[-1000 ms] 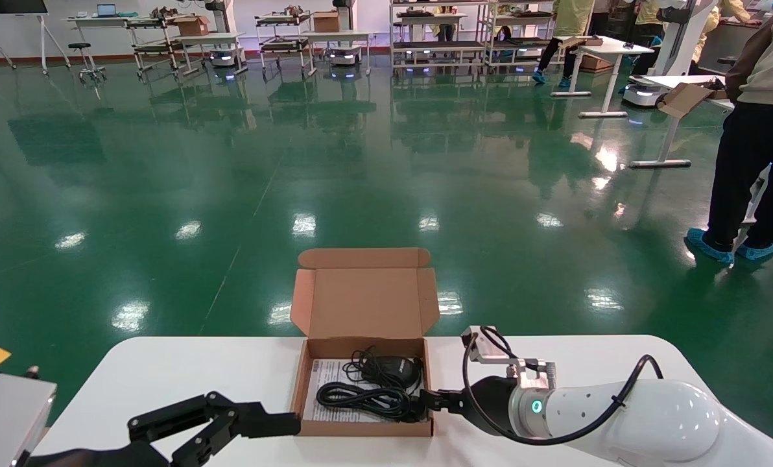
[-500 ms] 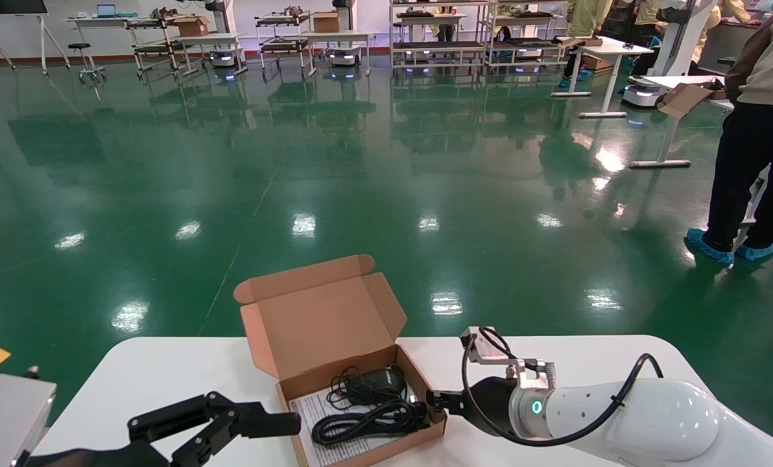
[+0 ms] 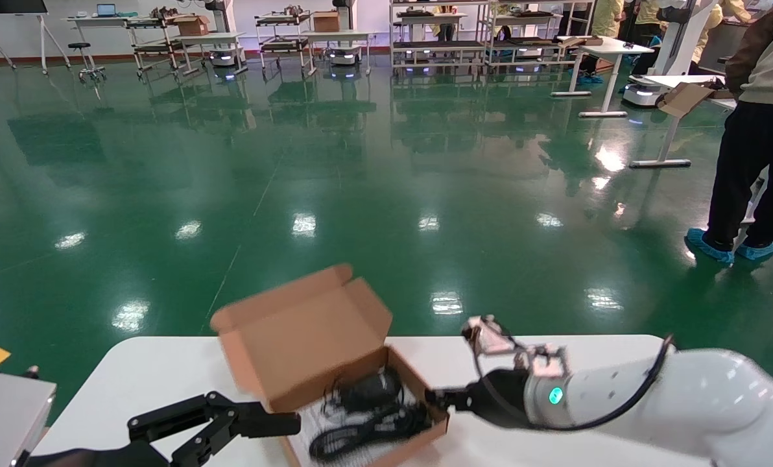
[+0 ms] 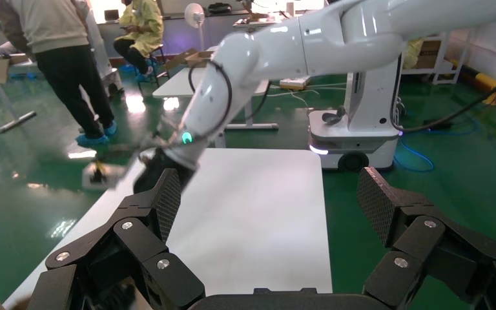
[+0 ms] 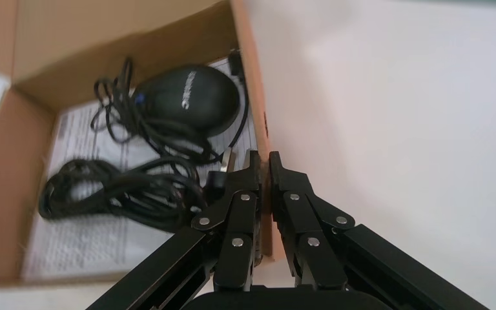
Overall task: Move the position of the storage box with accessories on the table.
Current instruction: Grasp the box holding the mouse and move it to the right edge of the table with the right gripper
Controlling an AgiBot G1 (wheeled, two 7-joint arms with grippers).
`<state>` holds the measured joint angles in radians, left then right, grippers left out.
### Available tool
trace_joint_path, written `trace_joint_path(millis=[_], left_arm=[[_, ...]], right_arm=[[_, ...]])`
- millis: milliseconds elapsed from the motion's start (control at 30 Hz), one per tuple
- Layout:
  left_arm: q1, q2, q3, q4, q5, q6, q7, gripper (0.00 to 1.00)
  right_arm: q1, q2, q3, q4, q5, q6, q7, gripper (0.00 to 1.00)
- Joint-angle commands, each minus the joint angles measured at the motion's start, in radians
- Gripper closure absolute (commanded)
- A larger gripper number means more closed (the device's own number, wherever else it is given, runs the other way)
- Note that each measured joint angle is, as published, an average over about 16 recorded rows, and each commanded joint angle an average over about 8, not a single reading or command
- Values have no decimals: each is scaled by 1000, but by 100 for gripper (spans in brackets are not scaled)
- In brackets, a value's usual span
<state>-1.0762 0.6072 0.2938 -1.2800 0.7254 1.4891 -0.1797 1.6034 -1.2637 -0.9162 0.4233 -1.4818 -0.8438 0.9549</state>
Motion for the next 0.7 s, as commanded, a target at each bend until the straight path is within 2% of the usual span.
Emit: trace_joint_path(millis=[33, 400, 700], left_arm=[[0, 0, 0, 0, 0, 0, 0, 0], [0, 0, 1, 0, 0, 0, 0, 0], [0, 0, 1, 0, -1, -1, 1, 0]], right_arm=[[15, 17, 7, 8, 12, -25, -17, 100], [170, 145, 36, 75, 38, -167, -49, 100], [321, 251, 53, 3, 19, -205, -103, 100]])
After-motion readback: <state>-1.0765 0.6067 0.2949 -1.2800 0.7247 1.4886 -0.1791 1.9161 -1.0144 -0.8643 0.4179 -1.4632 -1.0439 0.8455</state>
